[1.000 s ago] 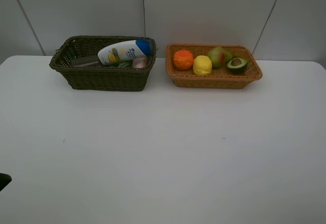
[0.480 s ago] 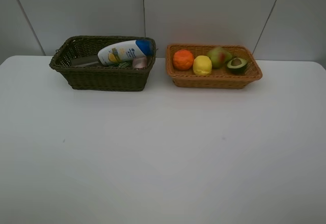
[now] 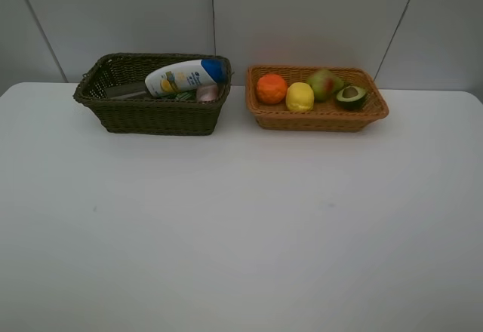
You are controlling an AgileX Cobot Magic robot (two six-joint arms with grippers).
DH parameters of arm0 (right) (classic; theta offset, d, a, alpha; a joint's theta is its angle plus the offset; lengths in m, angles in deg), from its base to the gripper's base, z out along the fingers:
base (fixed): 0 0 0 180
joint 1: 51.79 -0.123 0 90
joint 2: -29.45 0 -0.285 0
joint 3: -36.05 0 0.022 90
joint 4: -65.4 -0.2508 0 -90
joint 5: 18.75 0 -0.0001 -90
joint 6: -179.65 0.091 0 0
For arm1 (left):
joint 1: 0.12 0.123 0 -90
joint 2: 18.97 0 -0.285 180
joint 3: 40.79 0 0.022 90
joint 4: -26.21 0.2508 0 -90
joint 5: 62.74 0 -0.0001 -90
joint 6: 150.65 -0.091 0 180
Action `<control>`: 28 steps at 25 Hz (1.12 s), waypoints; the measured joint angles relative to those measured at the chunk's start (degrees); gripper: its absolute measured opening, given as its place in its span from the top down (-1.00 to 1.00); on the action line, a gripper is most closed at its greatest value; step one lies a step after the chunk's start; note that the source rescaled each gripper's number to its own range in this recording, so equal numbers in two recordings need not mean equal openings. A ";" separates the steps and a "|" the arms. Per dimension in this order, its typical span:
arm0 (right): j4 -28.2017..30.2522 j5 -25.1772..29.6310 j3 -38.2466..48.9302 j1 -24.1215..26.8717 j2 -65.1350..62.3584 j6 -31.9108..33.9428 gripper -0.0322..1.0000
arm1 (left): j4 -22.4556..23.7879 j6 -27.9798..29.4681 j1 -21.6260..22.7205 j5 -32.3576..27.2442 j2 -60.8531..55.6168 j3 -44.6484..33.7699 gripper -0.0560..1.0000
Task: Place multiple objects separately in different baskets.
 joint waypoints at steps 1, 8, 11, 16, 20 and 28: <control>0.00 0.00 0.00 0.00 0.00 0.00 -1.00 | 1.13 1.54 0.00 0.00 0.00 0.00 -0.99; 0.00 0.00 0.00 0.00 0.00 0.05 -1.00 | 2.29 3.49 0.00 0.00 0.00 0.00 -0.99; 0.00 0.00 0.00 0.00 0.00 0.05 -1.00 | 2.29 3.49 0.00 0.00 0.00 0.00 -0.99; 0.00 0.00 0.00 0.00 0.00 0.05 -1.00 | 2.29 3.49 0.00 0.00 0.00 0.00 -0.99; 0.00 0.00 0.00 0.00 0.00 0.05 -1.00 | 2.29 3.49 0.00 0.00 0.00 0.00 -0.99; 0.00 0.00 0.00 0.00 0.00 0.05 -1.00 | 2.29 3.49 0.00 0.00 0.00 0.00 -0.99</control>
